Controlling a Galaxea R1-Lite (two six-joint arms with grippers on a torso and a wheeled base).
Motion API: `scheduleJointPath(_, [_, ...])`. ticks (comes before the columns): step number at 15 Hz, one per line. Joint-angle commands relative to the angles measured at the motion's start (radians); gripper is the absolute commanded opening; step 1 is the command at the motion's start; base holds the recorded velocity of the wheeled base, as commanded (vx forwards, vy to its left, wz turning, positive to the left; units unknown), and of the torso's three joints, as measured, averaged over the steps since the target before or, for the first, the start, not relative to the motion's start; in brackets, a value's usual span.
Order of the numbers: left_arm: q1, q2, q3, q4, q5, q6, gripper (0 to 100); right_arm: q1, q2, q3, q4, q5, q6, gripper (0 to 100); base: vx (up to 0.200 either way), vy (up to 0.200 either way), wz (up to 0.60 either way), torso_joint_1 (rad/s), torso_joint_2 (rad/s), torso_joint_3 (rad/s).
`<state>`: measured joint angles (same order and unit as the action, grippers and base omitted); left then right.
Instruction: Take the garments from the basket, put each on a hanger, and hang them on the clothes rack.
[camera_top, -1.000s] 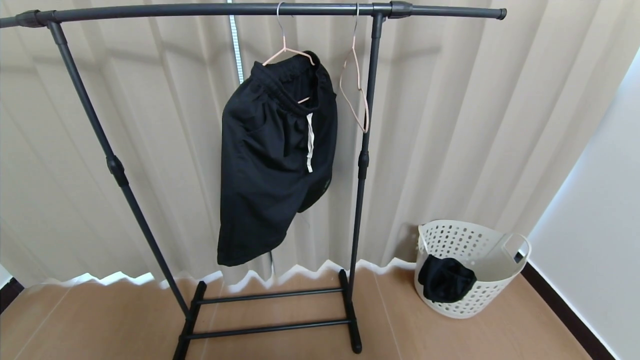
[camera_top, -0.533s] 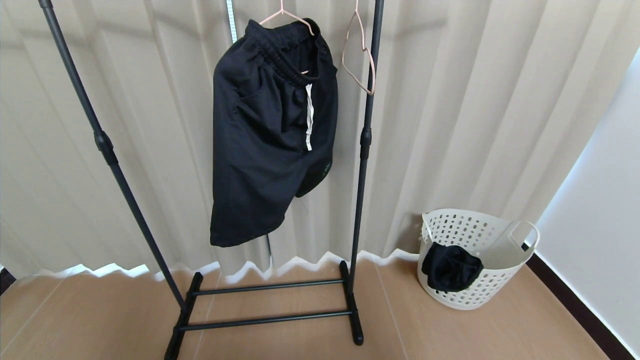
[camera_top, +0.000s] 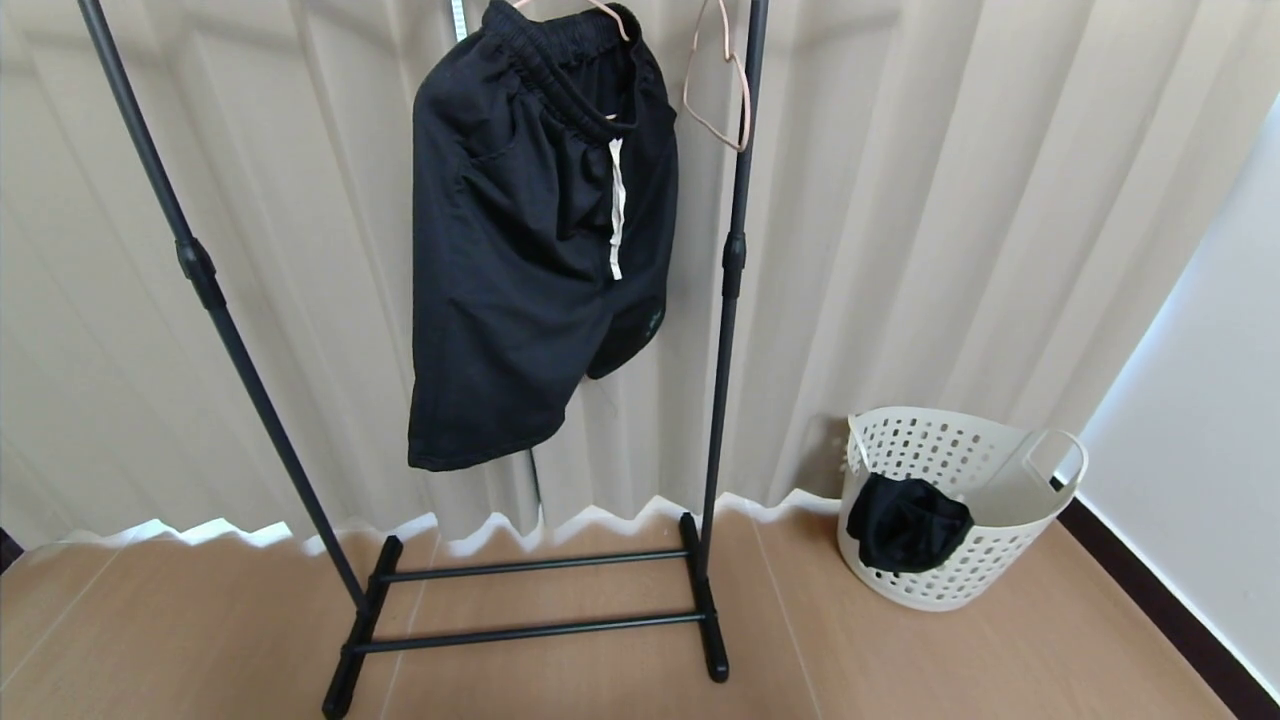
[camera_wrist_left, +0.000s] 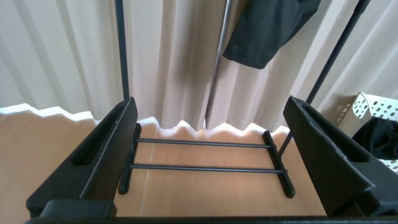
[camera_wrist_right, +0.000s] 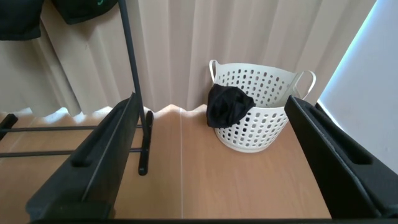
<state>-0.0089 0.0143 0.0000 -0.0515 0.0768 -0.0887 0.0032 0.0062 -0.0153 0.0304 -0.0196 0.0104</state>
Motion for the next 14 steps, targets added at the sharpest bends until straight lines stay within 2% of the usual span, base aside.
scheduleJointPath(1, [0.001,0.001,0.000,-0.001,0.000,0.000,100,0.000,0.001,0.000,0.000,0.000,0.000,100,0.000,-0.200,0.00,-0.012,0.00,0.007])
scheduleJointPath(6, [0.001,0.001,0.000,-0.001,0.001,0.000,100,0.001,0.000,0.000,0.000,0.000,0.000,100,0.000,-0.200,0.00,0.000,0.00,0.005])
scheduleJointPath(8, [0.000,0.001,0.000,-0.001,0.001,-0.002,100,0.001,0.001,0.000,0.000,0.000,0.000,100,0.000,-0.200,-0.60,0.002,0.00,0.002])
scheduleJointPath(9, [0.001,0.001,0.000,-0.001,0.001,-0.002,100,0.001,0.001,0.000,0.000,0.000,0.000,100,0.000,0.000,-0.60,-0.002,0.00,0.002])
scheduleJointPath(14, [0.001,0.001,0.000,-0.001,0.001,-0.002,100,0.001,0.001,0.000,0.000,-0.002,0.000,100,0.000,0.000,0.00,0.000,0.00,0.000])
